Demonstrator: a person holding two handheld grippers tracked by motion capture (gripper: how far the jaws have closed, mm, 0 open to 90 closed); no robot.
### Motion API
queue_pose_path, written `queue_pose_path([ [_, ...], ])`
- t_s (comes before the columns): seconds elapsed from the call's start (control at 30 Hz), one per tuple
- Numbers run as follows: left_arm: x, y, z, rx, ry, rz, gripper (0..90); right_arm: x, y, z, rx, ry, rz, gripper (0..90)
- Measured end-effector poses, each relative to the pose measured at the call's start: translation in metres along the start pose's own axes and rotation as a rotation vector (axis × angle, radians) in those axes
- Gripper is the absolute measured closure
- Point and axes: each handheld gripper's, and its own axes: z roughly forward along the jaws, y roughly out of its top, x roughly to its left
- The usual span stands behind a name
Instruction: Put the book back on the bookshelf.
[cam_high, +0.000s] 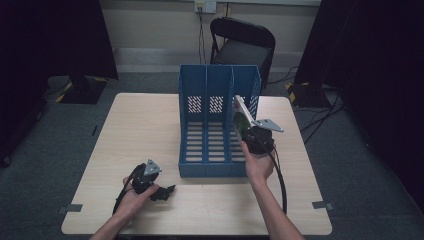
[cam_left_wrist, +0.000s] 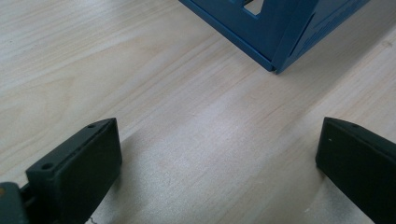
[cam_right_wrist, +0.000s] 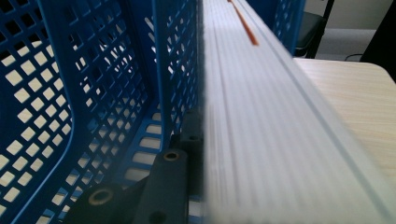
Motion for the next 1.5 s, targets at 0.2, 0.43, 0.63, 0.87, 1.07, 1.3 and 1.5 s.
queue_pose_path([
  [0.2, 0.0, 0.0, 0.0, 0.002, -0.001, 0.005, 0.0, 0.002, -0.009, 0.01, 0.028, -0.002, 0.006, 76.5],
  [0.43, 0.0, 0.0, 0.0, 0.0, 0.0, 0.003, 0.0, 0.007, -0.021, 0.017, 0.063, 0.001, -0.014, 76.5],
  [0.63, 0.0, 0.0, 0.0, 0.0, -0.001, 0.003, 0.0, 0.006, -0.033, 0.023, 0.093, -0.008, -0.012, 76.4],
  [0.87, 0.0, 0.0, 0.0, 0.001, -0.002, 0.005, 0.0, 0.004, -0.034, 0.024, 0.092, -0.015, -0.013, 76.3],
  [1.07, 0.0, 0.0, 0.0, 0.001, -0.001, 0.005, 0.0, 0.005, -0.038, 0.023, 0.099, -0.019, -0.022, 76.0],
  [1.3, 0.0, 0.0, 0.0, 0.0, -0.002, 0.003, 0.0, 0.006, -0.043, 0.02, 0.106, -0.011, -0.038, 76.0],
  [1.5, 0.0, 0.0, 0.0, 0.0, -0.002, 0.003, 0.0, 0.005, -0.043, 0.019, 0.104, -0.002, -0.039, 73.5],
])
